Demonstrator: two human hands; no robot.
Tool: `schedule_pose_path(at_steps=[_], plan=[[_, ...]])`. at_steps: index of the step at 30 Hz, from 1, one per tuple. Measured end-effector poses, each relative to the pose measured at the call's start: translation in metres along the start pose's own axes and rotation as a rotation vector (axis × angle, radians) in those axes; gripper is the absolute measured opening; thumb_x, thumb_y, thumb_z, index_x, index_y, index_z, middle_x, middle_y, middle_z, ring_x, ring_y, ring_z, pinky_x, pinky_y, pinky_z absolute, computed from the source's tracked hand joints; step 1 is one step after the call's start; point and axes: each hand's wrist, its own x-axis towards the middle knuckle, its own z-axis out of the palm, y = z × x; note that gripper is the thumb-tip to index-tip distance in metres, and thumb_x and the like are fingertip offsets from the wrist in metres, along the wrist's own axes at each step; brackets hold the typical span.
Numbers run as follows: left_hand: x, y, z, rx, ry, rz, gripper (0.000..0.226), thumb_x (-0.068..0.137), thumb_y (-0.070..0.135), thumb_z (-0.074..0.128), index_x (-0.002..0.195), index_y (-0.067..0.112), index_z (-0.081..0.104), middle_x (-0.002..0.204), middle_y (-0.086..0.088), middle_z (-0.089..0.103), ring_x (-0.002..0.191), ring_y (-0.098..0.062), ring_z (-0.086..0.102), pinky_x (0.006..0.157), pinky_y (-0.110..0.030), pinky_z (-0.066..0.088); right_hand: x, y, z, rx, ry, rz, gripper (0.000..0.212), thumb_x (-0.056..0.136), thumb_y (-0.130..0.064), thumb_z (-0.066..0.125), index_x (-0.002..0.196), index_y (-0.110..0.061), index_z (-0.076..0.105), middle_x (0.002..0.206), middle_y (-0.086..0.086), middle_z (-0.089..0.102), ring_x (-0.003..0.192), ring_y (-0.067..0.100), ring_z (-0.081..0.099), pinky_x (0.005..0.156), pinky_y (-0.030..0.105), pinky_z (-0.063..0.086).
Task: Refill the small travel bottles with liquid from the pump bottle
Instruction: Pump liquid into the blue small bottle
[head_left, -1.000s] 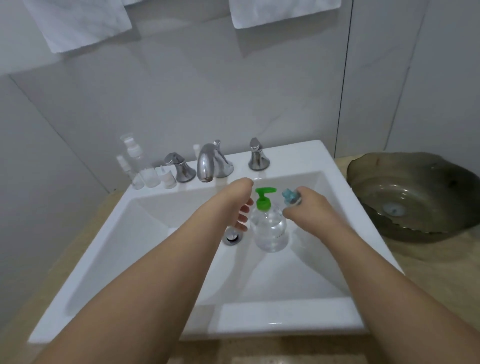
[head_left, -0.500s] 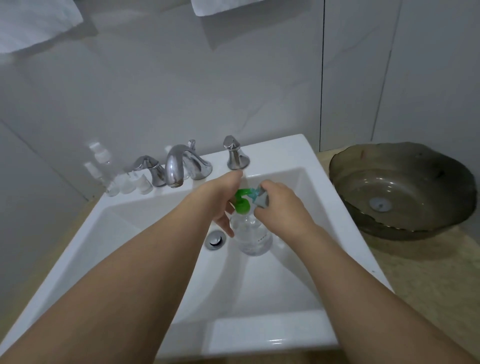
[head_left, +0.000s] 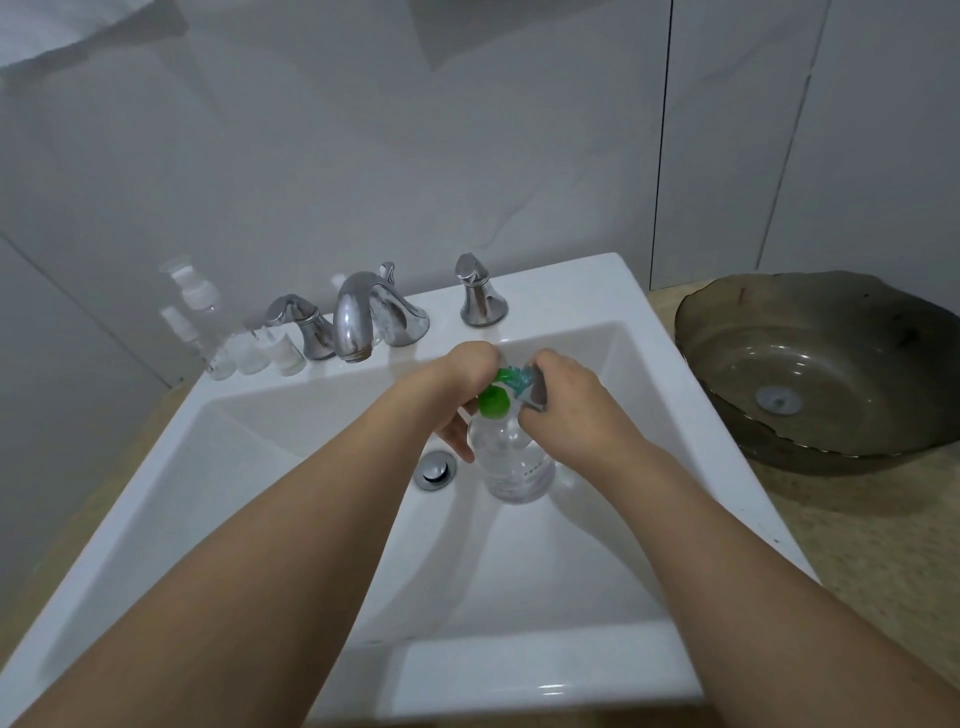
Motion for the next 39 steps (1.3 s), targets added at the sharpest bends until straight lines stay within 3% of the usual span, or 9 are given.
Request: schedule_pose_path(at_steps=[6, 11, 15, 20, 24, 28, 36, 39], plan=[[0.009, 0.001, 0.011, 0.107, 0.020, 0.076, 0.042, 0.095, 0.019, 0.032, 0.120, -0.001, 0.059, 0.123, -0.025, 0.057, 0.086, -0.047, 0.068, 0.050, -0.051, 0.061, 0.002, 0.007, 0.003, -0.040, 0.001, 0.056, 0.018, 0.080, -0.008, 0.060, 0.094, -0.012, 0.050, 0.092, 0.003, 0.051, 0.080, 0.022, 0.052, 0.063, 0.030, 0.039], [0.012, -0.001, 0.011, 0.122, 0.010, 0.094, 0.041, 0.094, 0.016, 0.031, 0.119, -0.002, 0.059, 0.120, -0.025, 0.055, 0.085, -0.046, 0.067, 0.055, -0.054, 0.062, 0.002, 0.005, 0.002, -0.037, -0.020, 0.066, 0.019, 0.078, -0.009, 0.061, 0.094, -0.013, 0.051, 0.091, 0.002, 0.053, 0.080, 0.022, 0.053, 0.064, 0.031, 0.041], [0.011, 0.000, 0.005, 0.127, -0.033, 0.071, 0.043, 0.095, 0.025, 0.033, 0.118, 0.001, 0.060, 0.118, -0.021, 0.057, 0.090, -0.046, 0.066, 0.054, -0.050, 0.062, 0.000, 0.003, 0.001, -0.032, 0.005, 0.048, 0.017, 0.077, -0.010, 0.061, 0.092, -0.013, 0.052, 0.089, 0.002, 0.054, 0.079, 0.021, 0.053, 0.066, 0.032, 0.044], [0.005, 0.011, -0.010, 0.089, -0.155, -0.003, 0.055, 0.102, 0.044, 0.033, 0.125, 0.001, 0.059, 0.124, -0.026, 0.060, 0.104, -0.054, 0.063, 0.068, -0.063, 0.061, 0.000, -0.001, -0.002, 0.017, 0.077, 0.013, 0.015, 0.077, -0.010, 0.061, 0.088, -0.014, 0.051, 0.085, -0.002, 0.052, 0.076, 0.018, 0.050, 0.064, 0.030, 0.041], [0.001, 0.017, -0.012, 0.071, -0.171, -0.035, 0.064, 0.102, 0.054, 0.030, 0.134, 0.003, 0.053, 0.130, -0.026, 0.056, 0.113, -0.058, 0.057, 0.066, -0.066, 0.059, 0.000, -0.002, -0.003, 0.016, 0.097, -0.008, 0.016, 0.076, -0.009, 0.060, 0.086, -0.016, 0.049, 0.082, -0.005, 0.048, 0.074, 0.016, 0.047, 0.061, 0.027, 0.035], [-0.003, 0.019, -0.007, 0.089, -0.118, -0.033, 0.058, 0.103, 0.047, 0.030, 0.128, 0.003, 0.058, 0.121, -0.023, 0.058, 0.099, -0.055, 0.060, 0.069, -0.068, 0.059, 0.000, -0.001, -0.004, 0.006, 0.095, -0.015, 0.017, 0.077, -0.009, 0.061, 0.087, -0.016, 0.049, 0.080, -0.008, 0.044, 0.070, 0.008, 0.043, 0.057, 0.019, 0.032], [-0.007, 0.015, 0.000, 0.044, -0.058, -0.014, 0.041, 0.103, 0.034, 0.032, 0.120, 0.003, 0.054, 0.107, -0.019, 0.054, 0.084, -0.049, 0.057, 0.066, -0.064, 0.060, 0.002, 0.000, -0.003, -0.005, 0.076, -0.008, 0.016, 0.078, -0.010, 0.062, 0.089, -0.013, 0.051, 0.083, -0.002, 0.049, 0.072, 0.014, 0.045, 0.058, 0.023, 0.033], [-0.009, 0.010, 0.008, 0.051, -0.003, -0.014, 0.035, 0.100, 0.021, 0.031, 0.117, 0.000, 0.053, 0.119, -0.021, 0.052, 0.093, -0.050, 0.061, 0.073, -0.062, 0.061, 0.001, 0.001, -0.001, -0.044, 0.033, 0.019, 0.017, 0.078, -0.011, 0.062, 0.093, -0.011, 0.053, 0.089, 0.001, 0.053, 0.077, 0.018, 0.051, 0.064, 0.030, 0.043]])
